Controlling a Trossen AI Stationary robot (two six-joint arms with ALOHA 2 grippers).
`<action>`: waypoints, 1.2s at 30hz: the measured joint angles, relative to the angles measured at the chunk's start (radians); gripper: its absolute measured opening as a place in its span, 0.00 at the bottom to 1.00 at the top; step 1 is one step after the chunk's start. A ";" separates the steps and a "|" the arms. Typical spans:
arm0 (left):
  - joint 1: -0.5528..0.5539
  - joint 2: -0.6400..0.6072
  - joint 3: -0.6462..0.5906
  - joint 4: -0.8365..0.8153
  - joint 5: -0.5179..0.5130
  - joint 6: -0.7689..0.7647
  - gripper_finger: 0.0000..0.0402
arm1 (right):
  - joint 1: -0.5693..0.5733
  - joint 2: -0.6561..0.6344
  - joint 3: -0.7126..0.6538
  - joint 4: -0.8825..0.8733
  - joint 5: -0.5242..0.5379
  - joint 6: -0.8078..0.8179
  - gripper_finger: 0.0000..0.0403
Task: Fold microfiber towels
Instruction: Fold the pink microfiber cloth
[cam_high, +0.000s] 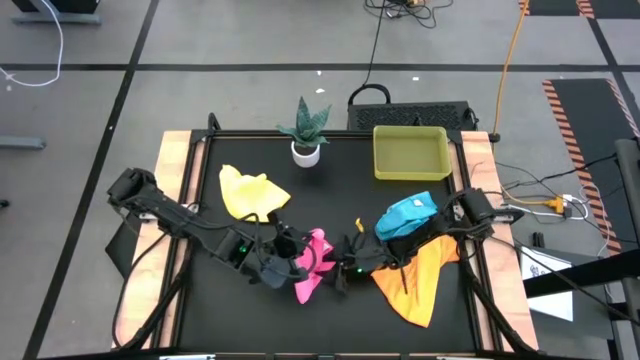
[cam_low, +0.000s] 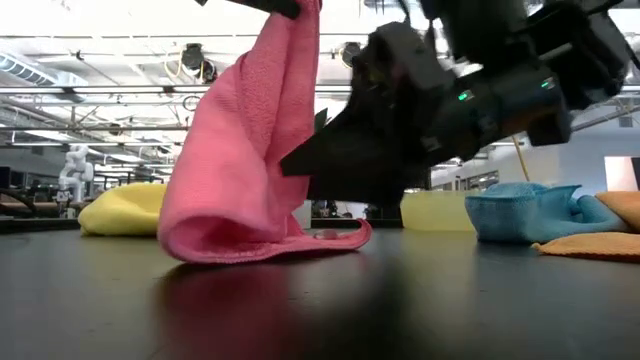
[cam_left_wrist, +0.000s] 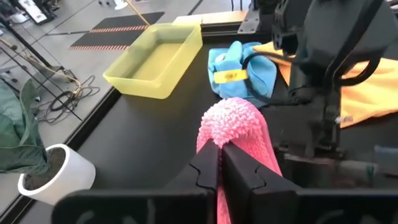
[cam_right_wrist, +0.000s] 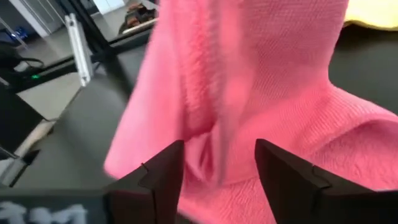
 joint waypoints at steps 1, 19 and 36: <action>0.000 0.001 0.000 0.000 0.000 0.000 0.01 | -0.004 0.011 0.012 -0.001 0.001 -0.011 0.44; -0.210 -0.086 0.002 0.189 0.084 0.183 0.04 | 0.121 -0.364 0.012 -0.518 -0.034 -0.271 0.01; -0.138 -0.074 -0.057 0.010 -0.037 -0.054 0.01 | 0.039 -0.646 -0.026 -0.912 0.002 -0.138 0.00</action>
